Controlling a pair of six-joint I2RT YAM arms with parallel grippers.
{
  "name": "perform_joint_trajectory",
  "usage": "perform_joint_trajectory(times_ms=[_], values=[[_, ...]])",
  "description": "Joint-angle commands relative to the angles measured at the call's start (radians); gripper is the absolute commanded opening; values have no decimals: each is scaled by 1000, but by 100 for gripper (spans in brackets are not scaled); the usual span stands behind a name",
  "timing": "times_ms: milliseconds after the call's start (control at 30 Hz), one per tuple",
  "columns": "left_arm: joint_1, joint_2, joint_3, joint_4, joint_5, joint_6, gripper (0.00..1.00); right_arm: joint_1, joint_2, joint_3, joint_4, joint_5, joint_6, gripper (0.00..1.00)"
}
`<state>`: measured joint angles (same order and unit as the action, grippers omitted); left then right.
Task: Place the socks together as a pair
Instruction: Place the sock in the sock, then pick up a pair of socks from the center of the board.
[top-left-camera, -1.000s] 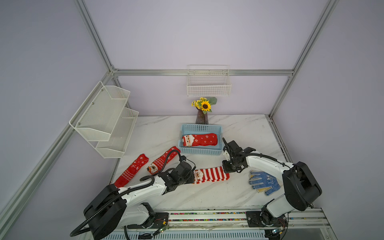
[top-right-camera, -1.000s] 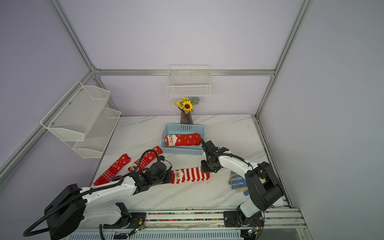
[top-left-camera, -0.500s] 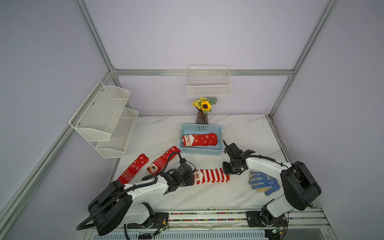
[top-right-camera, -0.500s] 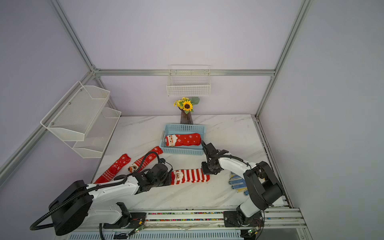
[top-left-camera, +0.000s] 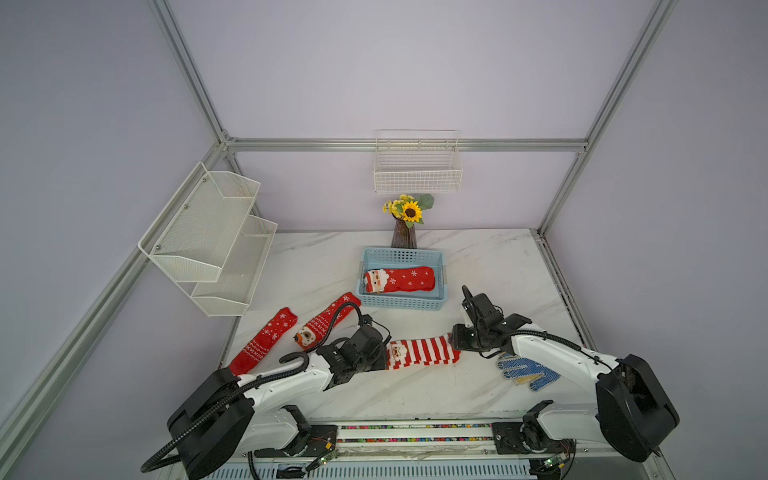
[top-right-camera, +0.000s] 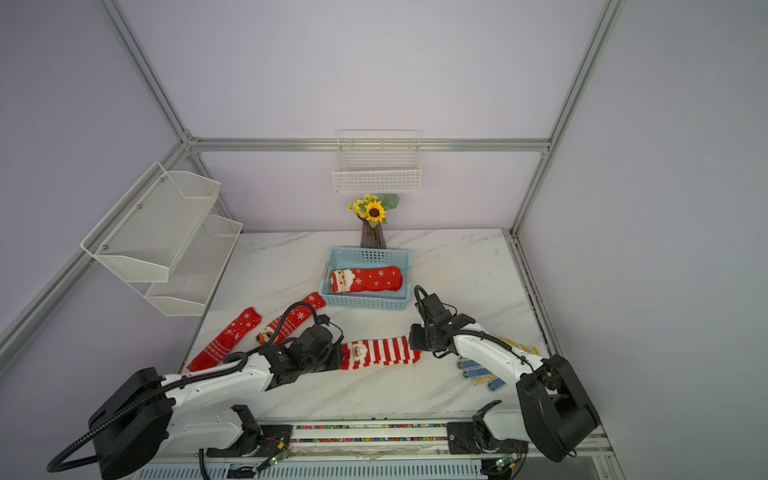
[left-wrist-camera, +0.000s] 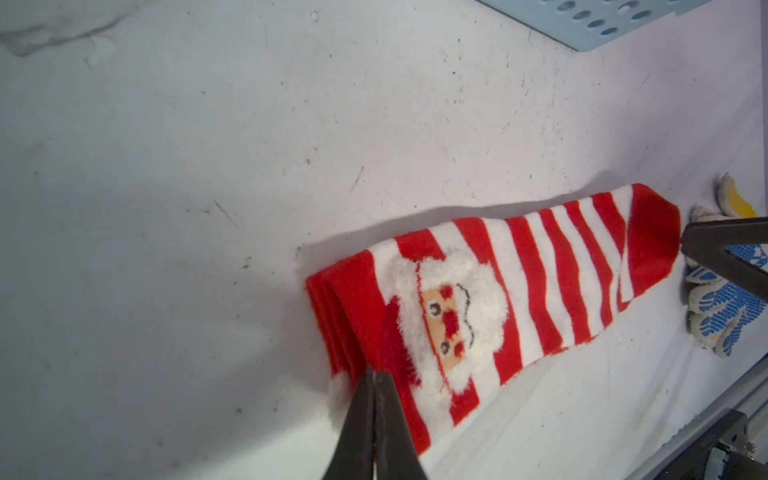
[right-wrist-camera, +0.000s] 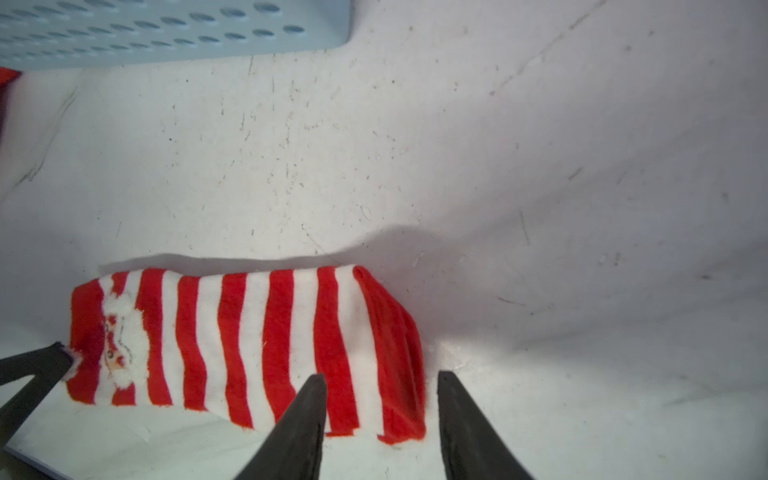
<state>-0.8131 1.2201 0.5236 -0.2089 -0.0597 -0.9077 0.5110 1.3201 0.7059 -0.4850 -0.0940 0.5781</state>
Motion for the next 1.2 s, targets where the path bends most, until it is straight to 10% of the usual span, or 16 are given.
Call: perform_joint_trajectory(times_ms=[0, 800, 1167], values=[[-2, -47, 45, -16, -3, -19, 0, -5, -24, -26, 68, 4, 70, 50], [-3, -40, -51, -14, -14, -69, 0, -5, 17, -109, 183, -81, 124, 54], [-2, -50, -59, -15, -37, -83, 56, -5, 15, -112, 207, -96, 132, 51]])
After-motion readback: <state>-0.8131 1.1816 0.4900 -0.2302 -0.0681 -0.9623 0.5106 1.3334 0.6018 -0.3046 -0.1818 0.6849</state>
